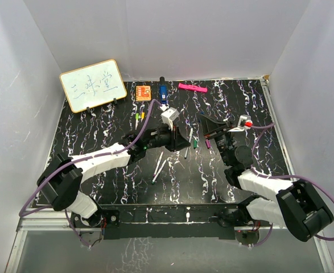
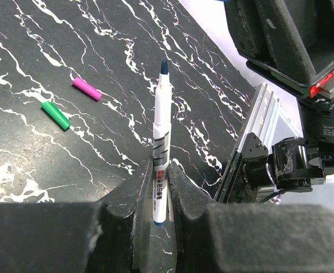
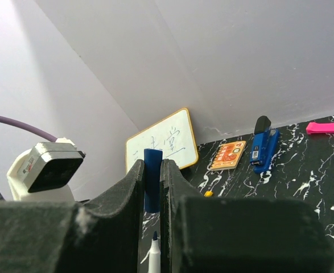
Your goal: Insert the pens into the pen caps
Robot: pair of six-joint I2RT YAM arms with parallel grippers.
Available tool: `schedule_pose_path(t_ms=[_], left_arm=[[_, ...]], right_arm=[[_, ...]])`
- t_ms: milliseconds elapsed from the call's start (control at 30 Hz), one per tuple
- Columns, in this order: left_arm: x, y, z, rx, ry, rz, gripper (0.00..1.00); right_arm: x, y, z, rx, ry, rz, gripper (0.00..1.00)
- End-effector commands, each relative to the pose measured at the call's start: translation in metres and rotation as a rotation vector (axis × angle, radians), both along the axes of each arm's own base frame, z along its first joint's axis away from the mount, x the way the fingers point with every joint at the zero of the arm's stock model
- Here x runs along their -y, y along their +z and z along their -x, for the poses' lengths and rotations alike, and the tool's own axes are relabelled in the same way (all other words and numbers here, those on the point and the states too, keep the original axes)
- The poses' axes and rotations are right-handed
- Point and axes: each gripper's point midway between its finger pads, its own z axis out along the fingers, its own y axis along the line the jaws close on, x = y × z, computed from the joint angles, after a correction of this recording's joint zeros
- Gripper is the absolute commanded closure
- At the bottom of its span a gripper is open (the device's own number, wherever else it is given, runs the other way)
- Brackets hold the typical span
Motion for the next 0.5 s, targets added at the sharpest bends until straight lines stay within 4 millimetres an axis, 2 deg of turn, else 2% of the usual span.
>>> schedule_pose_path(t_ms=[0, 467], left_arm=[[0.0094, 0.0181, 0.0, 0.033, -0.027, 0.048, 1.0], [0.0134, 0.0267, 0.0012, 0.038, -0.042, 0.073, 1.0]], right_arm=[[-0.002, 0.0193, 0.0077, 0.073, 0.033, -0.035, 1.0], [-0.0087, 0.0135, 0.0095, 0.066, 0.068, -0.018, 1.0]])
